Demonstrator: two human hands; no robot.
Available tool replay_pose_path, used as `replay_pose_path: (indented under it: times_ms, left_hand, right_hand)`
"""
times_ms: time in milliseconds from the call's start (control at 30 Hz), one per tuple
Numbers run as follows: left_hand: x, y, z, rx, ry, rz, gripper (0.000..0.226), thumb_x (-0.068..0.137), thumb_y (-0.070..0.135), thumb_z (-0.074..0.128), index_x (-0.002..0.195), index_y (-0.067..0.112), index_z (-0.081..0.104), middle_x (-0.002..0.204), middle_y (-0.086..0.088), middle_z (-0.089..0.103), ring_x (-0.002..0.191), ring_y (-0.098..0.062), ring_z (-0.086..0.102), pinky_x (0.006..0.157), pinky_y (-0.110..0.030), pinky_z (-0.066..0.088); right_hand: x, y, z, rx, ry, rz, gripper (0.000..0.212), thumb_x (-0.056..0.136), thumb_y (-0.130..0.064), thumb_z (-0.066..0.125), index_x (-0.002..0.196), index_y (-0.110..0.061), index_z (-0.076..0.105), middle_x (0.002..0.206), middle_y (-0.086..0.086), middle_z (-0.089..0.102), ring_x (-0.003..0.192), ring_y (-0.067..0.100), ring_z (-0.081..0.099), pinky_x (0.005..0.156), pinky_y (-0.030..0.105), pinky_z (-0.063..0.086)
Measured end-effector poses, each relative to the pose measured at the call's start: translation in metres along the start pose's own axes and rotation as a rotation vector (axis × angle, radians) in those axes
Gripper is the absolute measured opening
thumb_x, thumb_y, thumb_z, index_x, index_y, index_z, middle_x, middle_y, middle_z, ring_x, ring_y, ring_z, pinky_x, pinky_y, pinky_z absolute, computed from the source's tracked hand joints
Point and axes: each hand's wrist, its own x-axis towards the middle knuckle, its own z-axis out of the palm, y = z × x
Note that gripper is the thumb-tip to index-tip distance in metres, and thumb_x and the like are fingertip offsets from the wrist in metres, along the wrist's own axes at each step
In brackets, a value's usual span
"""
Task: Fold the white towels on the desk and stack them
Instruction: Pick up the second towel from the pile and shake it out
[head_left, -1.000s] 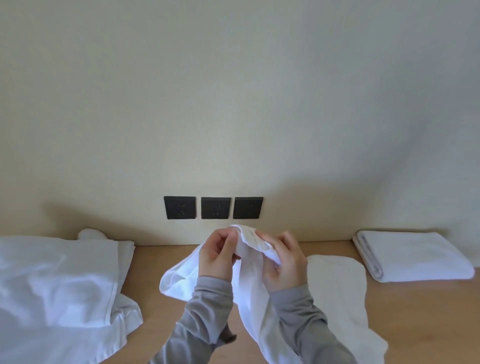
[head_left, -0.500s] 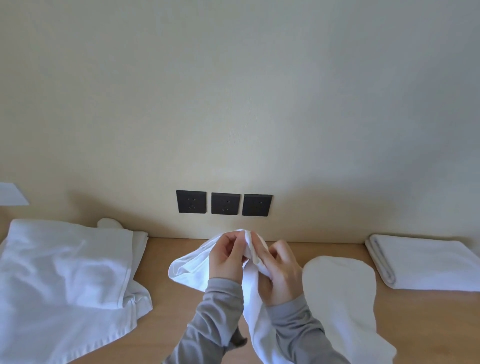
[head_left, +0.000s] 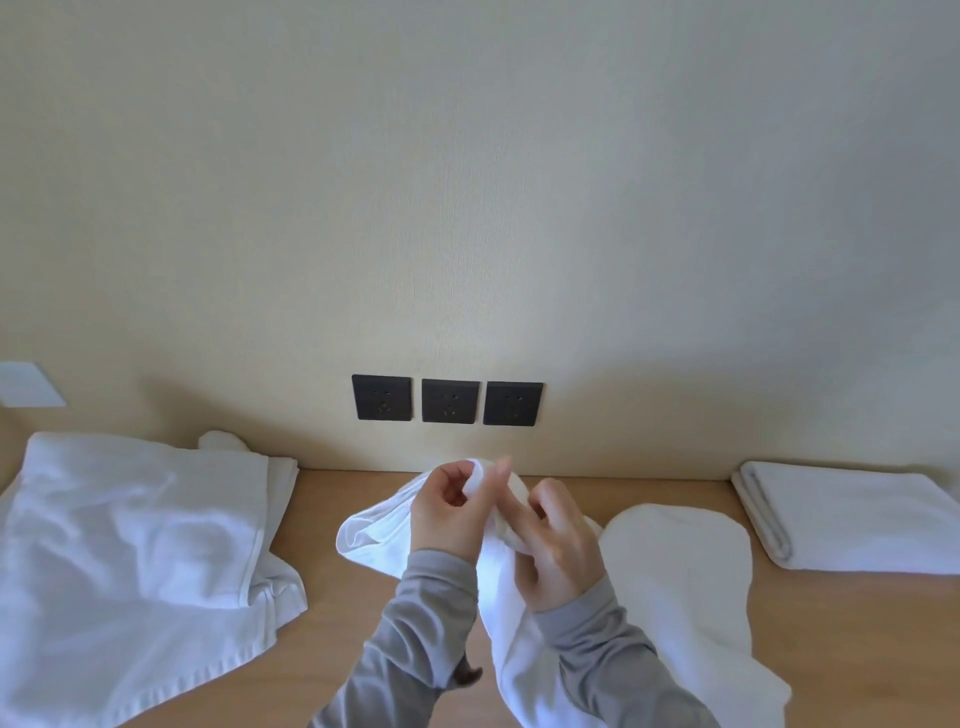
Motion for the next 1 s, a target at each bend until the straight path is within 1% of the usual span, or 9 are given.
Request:
replay_pose_path:
  times_ms: [200,267,333,433,500,633,733,867,1000]
  left_hand:
    - [0.003,-0.001,-0.01,-0.158,0.043,-0.108,0.012,0.078,0.001,0.07,0.077,0.01,0.061,0.074,-0.008,0.059,0.079,-0.026,0.053,0.078,-0.04,0.044]
    - [0.005,0.0,-0.011,-0.203,0.039,-0.122,0.013,0.081,-0.004,0.065,0.077,0.009,0.062,0.073,-0.007,0.059,0.076,-0.026,0.054,0.075,-0.038,0.044]
    - [0.006,0.003,-0.009,-0.226,0.025,-0.13,0.015,0.08,-0.007,0.064,0.076,0.008,0.062,0.07,-0.007,0.06,0.071,-0.026,0.053,0.07,-0.036,0.044]
    - [0.004,0.008,-0.003,-0.233,0.0,-0.115,0.019,0.076,-0.011,0.066,0.073,0.007,0.063,0.063,-0.002,0.064,0.067,-0.025,0.054,0.067,-0.035,0.043]
    - [0.001,0.014,0.002,-0.218,-0.016,-0.078,0.022,0.072,-0.013,0.068,0.07,0.009,0.065,0.066,0.001,0.069,0.067,-0.025,0.057,0.068,-0.033,0.046]
    - [-0.005,0.031,0.022,-0.184,-0.024,0.008,0.024,0.067,-0.008,0.075,0.061,0.016,0.072,0.071,0.003,0.073,0.065,-0.014,0.066,0.068,-0.028,0.051]
    - [-0.008,0.039,0.033,-0.166,-0.022,0.026,0.021,0.066,0.001,0.079,0.062,0.021,0.073,0.068,0.001,0.072,0.065,-0.013,0.066,0.071,-0.024,0.055]
    - [-0.009,0.038,0.03,-0.187,0.039,-0.01,0.023,0.067,-0.005,0.077,0.058,0.016,0.07,0.061,0.001,0.07,0.062,-0.018,0.063,0.07,-0.028,0.054]
    - [-0.015,0.035,0.033,-0.131,0.003,-0.014,0.03,0.068,-0.004,0.076,0.054,0.022,0.072,0.059,0.002,0.069,0.057,-0.01,0.063,0.069,-0.028,0.052]
  right_hand:
    - [-0.009,-0.001,0.01,0.205,-0.077,0.123,0.035,0.083,-0.022,0.059,0.114,-0.005,0.066,0.07,0.005,0.05,0.056,0.016,0.052,0.053,0.017,0.043]
    - [-0.011,0.001,0.011,0.344,-0.038,0.24,0.027,0.084,-0.032,0.057,0.082,-0.008,0.068,0.067,-0.003,0.046,0.056,0.009,0.048,0.054,0.016,0.04]
    - [-0.007,0.004,0.008,0.469,0.052,0.425,0.035,0.08,-0.031,0.06,0.055,-0.016,0.041,0.055,-0.009,0.035,0.049,0.006,0.034,0.048,0.014,0.029]
    - [0.023,0.025,-0.009,0.486,0.191,0.74,0.05,0.074,-0.03,0.064,0.048,-0.021,0.022,0.044,-0.009,0.02,0.047,0.01,0.019,0.045,0.021,0.016]
    - [0.051,0.04,-0.029,0.381,0.291,0.811,0.049,0.073,-0.03,0.06,0.048,-0.023,0.018,0.048,-0.007,0.015,0.051,0.01,0.013,0.048,0.027,0.013]
    - [0.077,0.016,-0.049,0.153,0.403,0.513,0.045,0.071,-0.019,0.06,0.046,-0.026,0.023,0.047,-0.009,0.02,0.047,0.017,0.024,0.046,0.029,0.021]
    - [0.062,0.002,-0.039,0.001,0.333,0.292,0.013,0.063,0.001,0.071,0.061,-0.012,0.068,0.05,0.0,0.048,0.048,0.018,0.041,0.048,0.019,0.027]
    - [0.046,0.01,-0.036,-0.013,0.252,0.273,0.013,0.072,-0.003,0.065,0.081,-0.004,0.074,0.066,0.005,0.06,0.054,0.017,0.052,0.054,0.008,0.027]
    - [0.042,0.006,-0.034,0.087,0.24,0.328,0.017,0.077,-0.015,0.059,0.078,-0.007,0.073,0.067,0.002,0.06,0.063,0.01,0.046,0.057,-0.003,0.027]
